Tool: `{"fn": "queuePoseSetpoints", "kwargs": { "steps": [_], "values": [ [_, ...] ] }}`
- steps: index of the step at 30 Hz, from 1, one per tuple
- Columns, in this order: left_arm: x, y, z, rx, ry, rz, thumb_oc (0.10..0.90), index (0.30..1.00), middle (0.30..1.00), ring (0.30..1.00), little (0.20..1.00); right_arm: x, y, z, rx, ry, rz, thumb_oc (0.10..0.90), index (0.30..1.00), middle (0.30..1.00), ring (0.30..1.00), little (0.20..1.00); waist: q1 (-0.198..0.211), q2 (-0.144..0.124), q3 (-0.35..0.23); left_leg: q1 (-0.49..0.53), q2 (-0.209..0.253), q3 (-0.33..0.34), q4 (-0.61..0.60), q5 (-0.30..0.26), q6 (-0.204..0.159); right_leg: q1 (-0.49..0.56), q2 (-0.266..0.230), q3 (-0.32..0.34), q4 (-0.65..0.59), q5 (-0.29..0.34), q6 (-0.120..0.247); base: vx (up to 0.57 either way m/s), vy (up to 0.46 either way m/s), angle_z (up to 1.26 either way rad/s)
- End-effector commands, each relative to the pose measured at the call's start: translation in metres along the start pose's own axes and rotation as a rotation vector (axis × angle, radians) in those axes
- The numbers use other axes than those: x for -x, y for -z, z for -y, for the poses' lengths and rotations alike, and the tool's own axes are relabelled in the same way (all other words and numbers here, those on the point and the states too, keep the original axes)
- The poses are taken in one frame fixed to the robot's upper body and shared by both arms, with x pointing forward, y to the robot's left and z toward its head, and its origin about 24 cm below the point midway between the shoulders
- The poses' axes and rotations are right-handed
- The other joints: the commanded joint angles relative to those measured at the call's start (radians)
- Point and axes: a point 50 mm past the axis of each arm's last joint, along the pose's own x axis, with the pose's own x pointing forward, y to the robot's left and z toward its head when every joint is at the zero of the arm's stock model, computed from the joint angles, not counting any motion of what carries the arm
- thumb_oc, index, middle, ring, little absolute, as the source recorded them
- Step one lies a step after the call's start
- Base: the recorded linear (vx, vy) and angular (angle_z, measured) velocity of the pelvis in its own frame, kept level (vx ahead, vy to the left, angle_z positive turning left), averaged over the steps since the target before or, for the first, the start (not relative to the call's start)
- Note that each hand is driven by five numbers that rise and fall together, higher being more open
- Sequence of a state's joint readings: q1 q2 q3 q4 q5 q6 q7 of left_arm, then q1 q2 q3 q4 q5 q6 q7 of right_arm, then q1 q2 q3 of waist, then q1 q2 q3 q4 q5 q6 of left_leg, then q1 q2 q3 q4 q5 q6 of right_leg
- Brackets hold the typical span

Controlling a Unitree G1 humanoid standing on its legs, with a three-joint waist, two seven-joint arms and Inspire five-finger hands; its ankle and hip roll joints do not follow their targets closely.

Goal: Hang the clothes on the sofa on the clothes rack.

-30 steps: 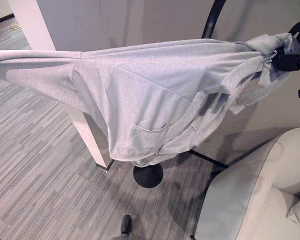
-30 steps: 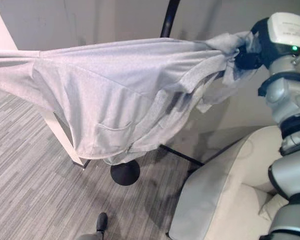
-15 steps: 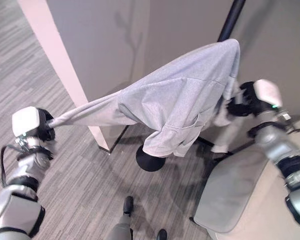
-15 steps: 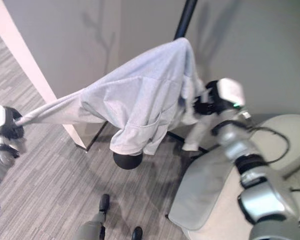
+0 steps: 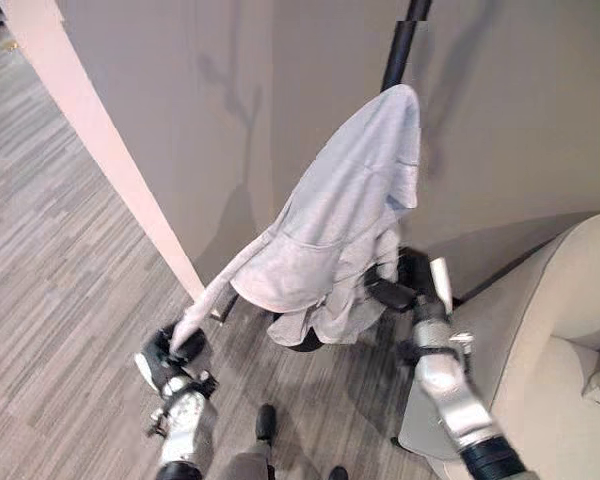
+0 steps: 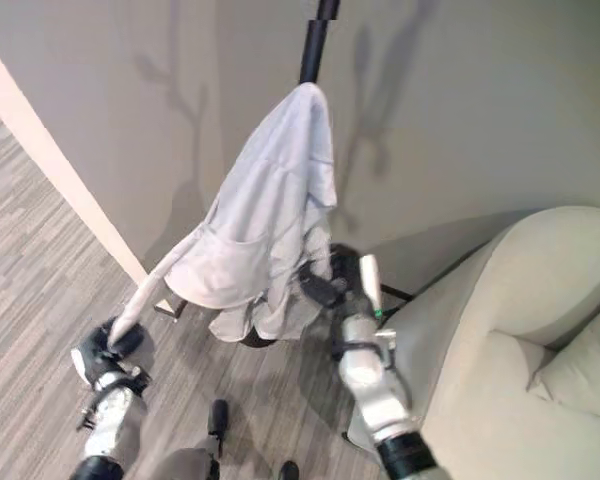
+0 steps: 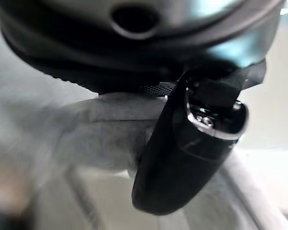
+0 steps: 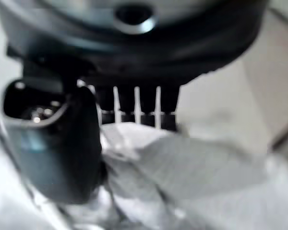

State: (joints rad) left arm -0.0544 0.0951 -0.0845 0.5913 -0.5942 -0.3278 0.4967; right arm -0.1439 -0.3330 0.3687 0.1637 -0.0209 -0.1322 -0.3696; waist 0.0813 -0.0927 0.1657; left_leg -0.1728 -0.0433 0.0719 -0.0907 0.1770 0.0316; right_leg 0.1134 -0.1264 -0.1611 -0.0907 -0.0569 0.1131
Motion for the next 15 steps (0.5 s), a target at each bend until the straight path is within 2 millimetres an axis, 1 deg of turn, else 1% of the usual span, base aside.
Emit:
{"fn": "queuePoseSetpoints", "kwargs": {
  "steps": [1, 2, 6, 9, 10, 11, 12, 14, 15],
  "values": [
    [-0.010, -0.026, 0.020, 0.111, 0.177, 0.093, 0.800, 0.900, 0.900, 0.900, 0.900, -0.018, -0.036, 0.002, -0.139, -0.036, 0.189, 0.800, 0.900, 0.900, 0.900, 0.900, 0.017, 0.002, -0.155, 0.050, 0.026, -0.016, 0.009, -0.159, -0.030, -0.028, -0.022, -0.017, 0.068, -0.008, 0.044, -0.01, -0.048, 0.02],
    [-0.008, -0.023, 0.019, 0.107, 0.182, 0.077, 0.800, 0.900, 0.900, 0.900, 0.900, -0.018, -0.034, 0.002, -0.137, -0.043, 0.181, 0.800, 0.900, 0.900, 0.900, 0.900, 0.019, 0.003, -0.157, 0.053, 0.028, -0.016, 0.009, -0.158, -0.031, -0.025, -0.021, -0.019, 0.066, -0.010, 0.043, -0.01, -0.034, -0.01],
    [-0.007, -0.018, 0.013, 0.111, 0.180, 0.054, 0.800, 0.900, 0.900, 0.900, 0.900, -0.017, -0.032, 0.004, -0.141, -0.057, 0.169, 0.800, 0.900, 0.900, 0.900, 0.900, 0.025, 0.005, -0.165, 0.062, 0.035, -0.008, 0.009, -0.157, -0.036, -0.012, -0.020, -0.023, 0.054, -0.011, 0.041, 0.00, -0.047, -0.04],
    [-0.011, -0.013, -0.005, 0.108, 0.109, 0.032, 0.800, 0.900, 0.900, 0.900, 0.900, -0.017, -0.028, 0.014, -0.104, -0.052, 0.160, 0.800, 0.900, 0.900, 0.900, 0.900, 0.030, 0.012, -0.171, 0.077, 0.048, 0.007, 0.008, -0.154, -0.044, 0.000, -0.019, -0.026, 0.037, -0.012, 0.039, 0.00, -0.067, -0.16],
    [-0.011, -0.009, -0.020, 0.111, 0.053, 0.016, 0.800, 0.900, 0.900, 0.900, 0.900, -0.015, -0.025, 0.019, -0.067, -0.068, 0.156, 0.800, 0.900, 0.900, 0.900, 0.900, 0.034, 0.017, -0.174, 0.090, 0.058, 0.019, 0.006, -0.154, -0.048, 0.009, -0.022, -0.030, 0.026, -0.009, 0.039, 0.02, -0.078, -0.24],
    [-0.011, -0.005, -0.027, 0.108, 0.029, 0.002, 0.800, 0.900, 0.900, 0.900, 0.900, -0.014, -0.023, 0.021, -0.042, -0.077, 0.156, 0.800, 0.900, 0.900, 0.900, 0.900, 0.035, 0.017, -0.175, 0.095, 0.062, 0.025, 0.004, -0.154, -0.050, 0.014, -0.022, -0.030, 0.023, -0.007, 0.040, 0.01, -0.126, -0.27],
    [-0.010, 0.004, -0.042, 0.111, -0.022, -0.034, 0.800, 0.900, 0.900, 0.900, 0.900, -0.011, -0.020, 0.029, 0.036, -0.094, 0.156, 0.800, 0.900, 0.900, 0.900, 0.900, 0.033, 0.022, -0.178, 0.102, 0.071, 0.037, 0.005, -0.153, -0.055, 0.017, -0.024, -0.030, 0.019, -0.005, 0.040, -0.01, -0.097, -0.23],
    [-0.009, 0.009, -0.052, 0.112, -0.057, -0.058, 0.800, 0.900, 0.900, 0.900, 0.900, -0.007, -0.019, 0.035, 0.101, -0.111, 0.160, 0.800, 0.900, 0.900, 0.900, 0.900, 0.031, 0.024, -0.178, 0.108, 0.076, 0.044, 0.006, -0.152, -0.058, 0.022, -0.023, -0.029, 0.018, -0.005, 0.040, -0.02, -0.084, -0.19],
    [-0.006, 0.012, -0.060, 0.101, -0.040, -0.073, 0.800, 0.900, 0.900, 0.900, 0.900, -0.004, -0.016, 0.042, 0.129, -0.111, 0.155, 0.800, 0.900, 0.900, 0.900, 0.900, 0.029, 0.024, -0.177, 0.111, 0.079, 0.047, 0.007, -0.150, -0.060, 0.026, -0.021, -0.032, 0.018, -0.006, 0.039, -0.01, -0.049, -0.20]
  ]
}}
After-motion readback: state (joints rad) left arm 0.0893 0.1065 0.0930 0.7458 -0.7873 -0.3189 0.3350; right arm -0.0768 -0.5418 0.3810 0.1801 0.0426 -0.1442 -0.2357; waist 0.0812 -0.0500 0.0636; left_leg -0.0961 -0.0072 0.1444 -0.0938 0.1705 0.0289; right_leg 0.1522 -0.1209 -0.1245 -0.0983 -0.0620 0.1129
